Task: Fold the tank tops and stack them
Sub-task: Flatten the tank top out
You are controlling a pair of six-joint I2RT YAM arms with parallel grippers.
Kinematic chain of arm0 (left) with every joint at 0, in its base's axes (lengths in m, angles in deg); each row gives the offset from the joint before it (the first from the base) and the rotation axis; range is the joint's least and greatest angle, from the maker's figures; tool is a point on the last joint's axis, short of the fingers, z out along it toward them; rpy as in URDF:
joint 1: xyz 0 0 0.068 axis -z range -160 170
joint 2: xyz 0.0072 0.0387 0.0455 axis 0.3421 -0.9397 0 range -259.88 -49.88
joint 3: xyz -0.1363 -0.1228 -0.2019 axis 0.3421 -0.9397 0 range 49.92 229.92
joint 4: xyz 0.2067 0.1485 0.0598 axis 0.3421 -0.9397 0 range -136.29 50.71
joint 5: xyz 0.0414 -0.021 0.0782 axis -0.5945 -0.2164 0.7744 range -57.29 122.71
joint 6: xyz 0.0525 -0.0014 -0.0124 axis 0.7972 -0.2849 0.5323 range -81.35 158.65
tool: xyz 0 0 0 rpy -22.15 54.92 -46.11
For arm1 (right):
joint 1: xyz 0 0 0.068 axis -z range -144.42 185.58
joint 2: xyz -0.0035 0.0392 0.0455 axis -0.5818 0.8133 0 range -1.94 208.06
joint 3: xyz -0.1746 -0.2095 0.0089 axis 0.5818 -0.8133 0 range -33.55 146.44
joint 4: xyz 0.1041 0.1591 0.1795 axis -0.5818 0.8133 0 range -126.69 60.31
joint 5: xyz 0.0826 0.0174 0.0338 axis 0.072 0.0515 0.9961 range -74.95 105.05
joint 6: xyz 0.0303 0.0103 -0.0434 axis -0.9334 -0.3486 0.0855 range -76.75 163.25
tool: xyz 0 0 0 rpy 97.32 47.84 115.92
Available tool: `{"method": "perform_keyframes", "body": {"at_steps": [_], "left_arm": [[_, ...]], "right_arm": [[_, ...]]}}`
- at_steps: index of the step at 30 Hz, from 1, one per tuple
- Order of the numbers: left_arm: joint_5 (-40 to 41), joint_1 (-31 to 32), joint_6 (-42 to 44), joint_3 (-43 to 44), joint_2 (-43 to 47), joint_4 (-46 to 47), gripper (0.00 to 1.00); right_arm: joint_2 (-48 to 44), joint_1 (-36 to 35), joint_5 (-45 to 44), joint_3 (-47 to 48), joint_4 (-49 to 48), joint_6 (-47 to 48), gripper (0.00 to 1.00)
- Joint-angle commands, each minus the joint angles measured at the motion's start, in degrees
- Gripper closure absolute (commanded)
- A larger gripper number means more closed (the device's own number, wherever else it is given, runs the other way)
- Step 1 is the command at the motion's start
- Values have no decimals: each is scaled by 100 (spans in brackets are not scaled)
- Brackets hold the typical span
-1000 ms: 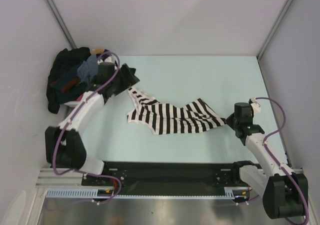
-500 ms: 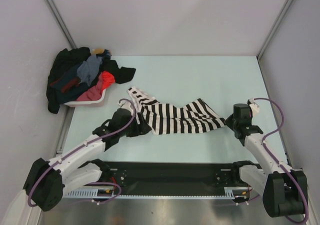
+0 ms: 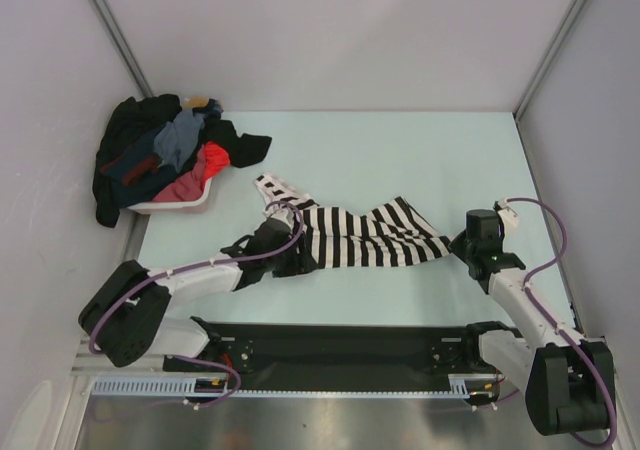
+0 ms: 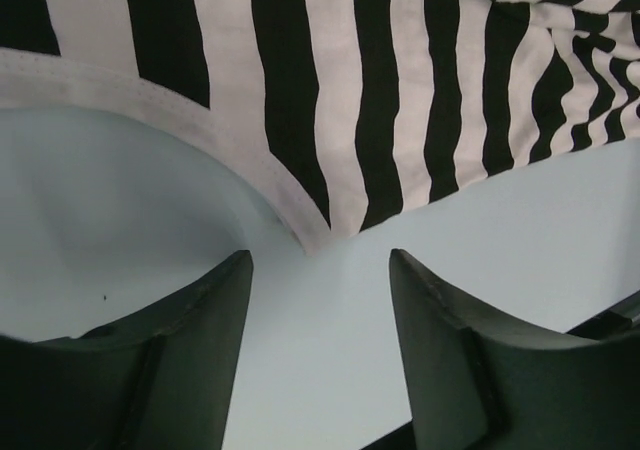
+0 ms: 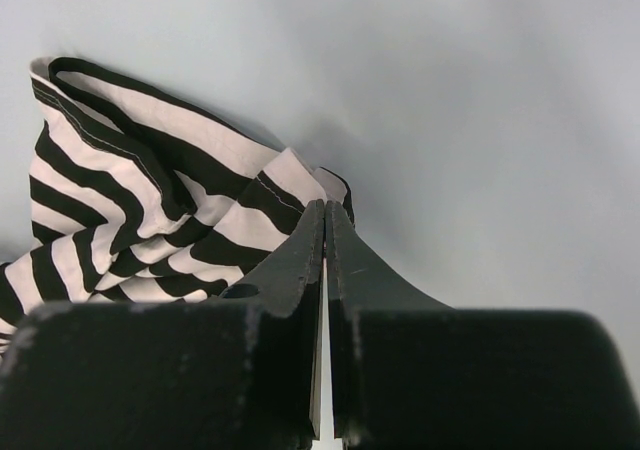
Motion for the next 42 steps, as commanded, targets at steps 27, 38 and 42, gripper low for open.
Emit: {"method": "perform_keyframes", "body": {"at_steps": [27, 38, 42], "left_arm": [[1430, 341, 615, 1954, 2064, -2670, 100], [1089, 402, 729, 3337, 3464, -4131, 88], [535, 577, 520, 2226, 3182, -3281, 45]], "right_arm": [[-1598, -968, -357, 1542, 1383, 491, 100], [-2110, -1066, 690, 3636, 2526, 624, 100], [-1978, -1066, 480, 3251, 2615, 545, 100]]}}
